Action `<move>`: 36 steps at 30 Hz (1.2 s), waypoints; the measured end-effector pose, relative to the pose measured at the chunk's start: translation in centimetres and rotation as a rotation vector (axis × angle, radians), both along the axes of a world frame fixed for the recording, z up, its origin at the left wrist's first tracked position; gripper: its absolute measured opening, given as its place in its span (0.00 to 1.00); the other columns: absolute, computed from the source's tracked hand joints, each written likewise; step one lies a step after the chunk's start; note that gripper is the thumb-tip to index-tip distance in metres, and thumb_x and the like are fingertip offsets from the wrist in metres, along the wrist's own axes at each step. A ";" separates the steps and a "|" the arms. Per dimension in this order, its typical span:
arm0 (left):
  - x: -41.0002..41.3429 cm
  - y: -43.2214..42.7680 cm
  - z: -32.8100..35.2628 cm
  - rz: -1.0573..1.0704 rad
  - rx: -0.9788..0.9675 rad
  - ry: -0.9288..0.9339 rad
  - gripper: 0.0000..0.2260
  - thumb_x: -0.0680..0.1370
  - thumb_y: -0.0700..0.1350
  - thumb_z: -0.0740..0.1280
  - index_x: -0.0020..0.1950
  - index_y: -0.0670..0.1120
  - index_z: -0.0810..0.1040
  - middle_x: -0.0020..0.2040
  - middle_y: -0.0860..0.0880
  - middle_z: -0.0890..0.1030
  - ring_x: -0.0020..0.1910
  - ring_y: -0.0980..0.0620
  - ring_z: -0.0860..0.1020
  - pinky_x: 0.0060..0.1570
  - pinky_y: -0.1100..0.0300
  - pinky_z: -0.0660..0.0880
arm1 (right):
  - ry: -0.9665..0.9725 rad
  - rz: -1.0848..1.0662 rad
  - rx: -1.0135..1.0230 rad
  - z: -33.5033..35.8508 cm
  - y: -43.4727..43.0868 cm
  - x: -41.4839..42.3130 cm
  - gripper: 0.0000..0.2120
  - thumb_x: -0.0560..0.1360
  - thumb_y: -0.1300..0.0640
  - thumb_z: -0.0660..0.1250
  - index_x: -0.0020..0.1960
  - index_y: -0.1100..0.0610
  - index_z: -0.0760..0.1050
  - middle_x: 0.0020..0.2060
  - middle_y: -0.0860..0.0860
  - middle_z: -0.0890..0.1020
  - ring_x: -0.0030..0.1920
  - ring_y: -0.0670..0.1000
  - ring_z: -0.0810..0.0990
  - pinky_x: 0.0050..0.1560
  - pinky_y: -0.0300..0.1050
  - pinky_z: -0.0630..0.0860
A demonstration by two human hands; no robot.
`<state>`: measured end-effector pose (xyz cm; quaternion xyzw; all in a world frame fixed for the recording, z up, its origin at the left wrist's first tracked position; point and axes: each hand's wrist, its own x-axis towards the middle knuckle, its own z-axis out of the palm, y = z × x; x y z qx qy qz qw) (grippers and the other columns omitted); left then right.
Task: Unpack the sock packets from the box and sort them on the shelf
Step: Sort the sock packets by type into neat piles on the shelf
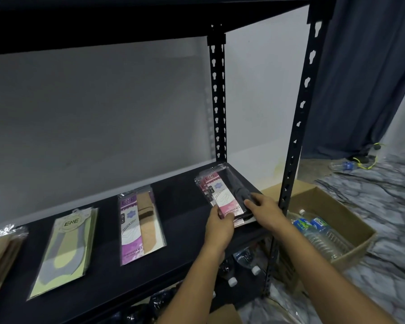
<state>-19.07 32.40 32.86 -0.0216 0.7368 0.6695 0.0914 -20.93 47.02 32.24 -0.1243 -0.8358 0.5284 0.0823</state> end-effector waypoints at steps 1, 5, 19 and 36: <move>0.0 0.0 0.0 0.004 0.004 -0.003 0.16 0.79 0.43 0.63 0.66 0.53 0.73 0.56 0.55 0.81 0.55 0.55 0.79 0.60 0.53 0.76 | 0.003 -0.006 0.007 -0.1 0.0 -0.1 0.17 0.78 0.52 0.64 0.65 0.55 0.74 0.51 0.48 0.81 0.44 0.42 0.76 0.39 0.35 0.69; -0.1 -0.1 0.2 0.030 0.034 -0.028 0.11 0.79 0.43 0.63 0.60 0.52 0.75 0.56 0.53 0.82 0.55 0.52 0.80 0.60 0.50 0.77 | -0.006 -0.042 -0.043 -0.3 -0.1 -0.5 0.16 0.77 0.51 0.65 0.63 0.54 0.75 0.51 0.46 0.81 0.45 0.44 0.78 0.45 0.40 0.73; 1.5 0.7 -0.5 0.149 0.043 0.023 0.09 0.77 0.40 0.67 0.48 0.55 0.75 0.46 0.57 0.81 0.46 0.60 0.79 0.39 0.69 0.71 | -0.036 -0.030 -0.104 0.2 0.0 -0.4 0.11 0.77 0.55 0.61 0.57 0.53 0.78 0.39 0.41 0.80 0.42 0.42 0.79 0.36 0.38 0.71; -1.2 -6.4 0.1 0.220 0.028 0.032 0.15 0.79 0.38 0.63 0.64 0.45 0.77 0.56 0.49 0.83 0.55 0.51 0.81 0.62 0.50 0.76 | -0.008 0.126 -0.158 -0.4 -7.2 -3.5 0.08 0.75 0.54 0.64 0.51 0.50 0.81 0.43 0.47 0.85 0.45 0.48 0.83 0.51 0.48 0.80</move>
